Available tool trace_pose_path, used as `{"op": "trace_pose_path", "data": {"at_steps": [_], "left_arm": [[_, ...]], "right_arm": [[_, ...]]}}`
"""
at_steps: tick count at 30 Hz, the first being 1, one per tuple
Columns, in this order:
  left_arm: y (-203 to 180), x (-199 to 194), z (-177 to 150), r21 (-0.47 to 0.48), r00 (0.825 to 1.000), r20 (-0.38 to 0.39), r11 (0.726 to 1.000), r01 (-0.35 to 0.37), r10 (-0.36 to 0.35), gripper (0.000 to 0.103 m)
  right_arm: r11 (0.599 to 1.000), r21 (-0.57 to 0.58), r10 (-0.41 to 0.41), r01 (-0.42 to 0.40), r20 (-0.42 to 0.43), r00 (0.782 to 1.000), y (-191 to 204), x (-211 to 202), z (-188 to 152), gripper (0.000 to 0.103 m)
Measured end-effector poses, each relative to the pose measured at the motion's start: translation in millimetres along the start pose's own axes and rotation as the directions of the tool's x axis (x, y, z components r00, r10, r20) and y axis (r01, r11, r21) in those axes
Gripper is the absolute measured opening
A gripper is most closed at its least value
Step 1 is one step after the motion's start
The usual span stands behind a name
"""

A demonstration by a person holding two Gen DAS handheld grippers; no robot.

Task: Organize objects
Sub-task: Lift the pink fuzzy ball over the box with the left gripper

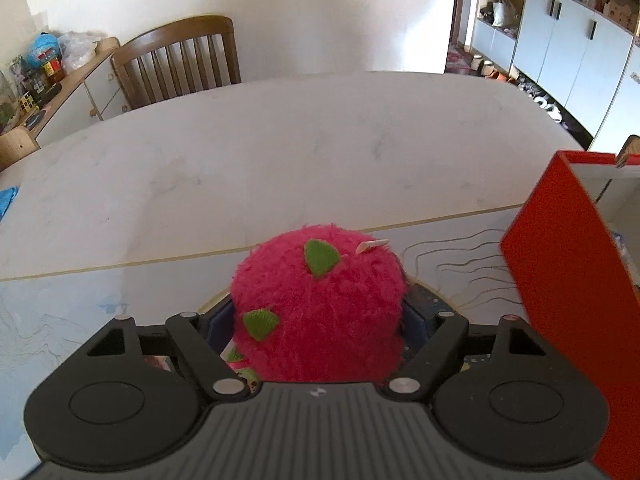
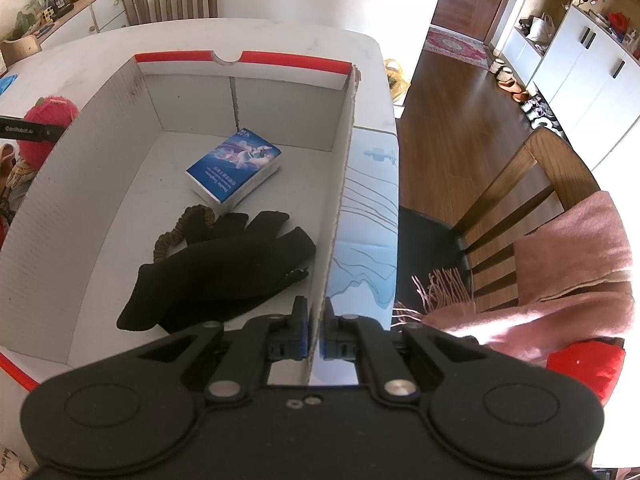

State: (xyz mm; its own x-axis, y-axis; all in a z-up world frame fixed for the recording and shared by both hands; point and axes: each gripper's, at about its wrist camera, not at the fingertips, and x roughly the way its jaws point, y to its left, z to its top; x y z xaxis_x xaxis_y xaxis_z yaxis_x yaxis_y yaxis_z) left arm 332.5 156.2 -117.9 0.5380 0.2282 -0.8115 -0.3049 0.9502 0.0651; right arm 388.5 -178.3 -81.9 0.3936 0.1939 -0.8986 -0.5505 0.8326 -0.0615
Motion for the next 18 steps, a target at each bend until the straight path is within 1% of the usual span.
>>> {"op": "trace_pose_path", "data": {"at_steps": [3, 10, 13, 18], "left_arm": [[-3, -12, 1, -0.005, 1.000, 0.000, 1.000, -0.005, 0.005, 0.081], [-12, -54, 2, 0.004, 0.998, 0.029, 0.999, 0.047, -0.047, 0.081], [-20, -74, 5, 0.025, 0.996, 0.044, 0.996, 0.083, -0.084, 0.081], [-39, -104, 9, 0.073, 0.986, 0.063, 0.986, 0.151, -0.156, 0.081]], "right_arm": [[1.000, -0.002, 0.002, -0.002, 0.003, 1.000, 0, -1, 0, 0.004], [1.000, -0.012, 0.005, -0.005, 0.008, 1.000, 0, -1, -1, 0.004], [1.000, -0.012, 0.005, -0.005, 0.009, 1.000, 1, -1, -1, 0.004], [1.000, -0.013, 0.007, -0.006, 0.011, 1.000, 1, -2, -1, 0.004]]}}
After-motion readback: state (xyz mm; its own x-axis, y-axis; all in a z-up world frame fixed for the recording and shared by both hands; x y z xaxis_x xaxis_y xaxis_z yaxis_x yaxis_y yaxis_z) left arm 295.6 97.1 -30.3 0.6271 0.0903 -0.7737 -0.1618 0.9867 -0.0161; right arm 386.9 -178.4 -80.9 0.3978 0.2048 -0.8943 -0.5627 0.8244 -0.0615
